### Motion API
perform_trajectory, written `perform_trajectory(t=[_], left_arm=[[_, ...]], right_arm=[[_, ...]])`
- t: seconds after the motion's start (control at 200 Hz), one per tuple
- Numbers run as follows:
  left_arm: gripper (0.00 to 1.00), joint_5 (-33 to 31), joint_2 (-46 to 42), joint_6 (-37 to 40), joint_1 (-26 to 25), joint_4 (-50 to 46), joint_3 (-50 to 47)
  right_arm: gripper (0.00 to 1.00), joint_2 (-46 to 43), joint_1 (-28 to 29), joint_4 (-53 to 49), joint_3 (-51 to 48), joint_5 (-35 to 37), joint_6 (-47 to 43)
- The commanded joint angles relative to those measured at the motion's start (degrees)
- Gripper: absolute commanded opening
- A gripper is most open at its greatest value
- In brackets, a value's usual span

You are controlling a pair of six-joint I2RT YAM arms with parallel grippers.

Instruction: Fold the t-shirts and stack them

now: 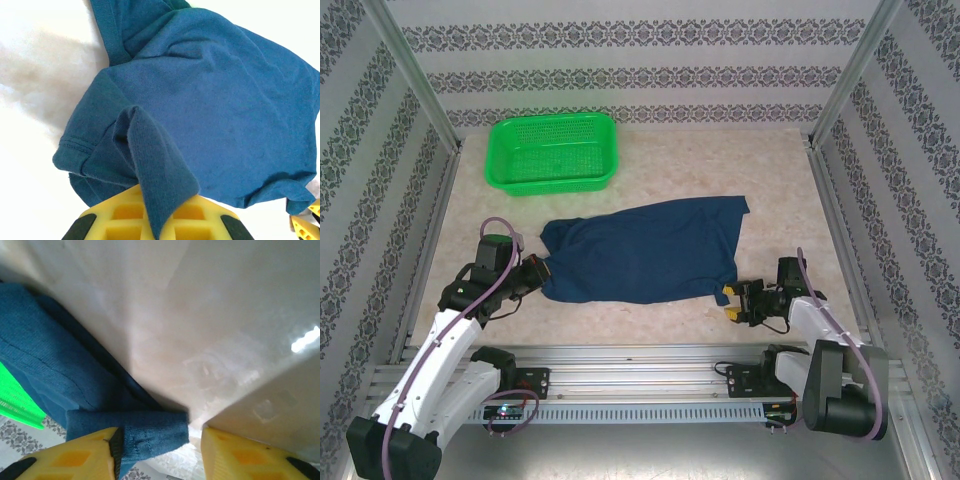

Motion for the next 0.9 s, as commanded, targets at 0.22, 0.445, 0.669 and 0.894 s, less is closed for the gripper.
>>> perform_trajectory(t=[0.22,0.445,0.669,0.894], left_arm=[[0.00,0.01,-0.35,1.36,0.16,2.11,0.37],[0.00,-0.75,-0.08,2.67,0.20,0.93,2.53],[0.00,-0.66,3.47,4.29,0.27,0.21,12.73],[0.00,-1.99,10.11,8.68,0.46,-2.27,34.11]], right_arm=[[0.06,4.50,0.11,5.68,0.21,1.60,-1.24],[0.00,1.71,0.09,-11.29,14.47,6.53,-13.90],[0.00,-1.58,1.26,-25.14,32.79,14.75,-27.85],[0.00,-4.56,2.99,-25.77,49.79,17.36,-35.75]])
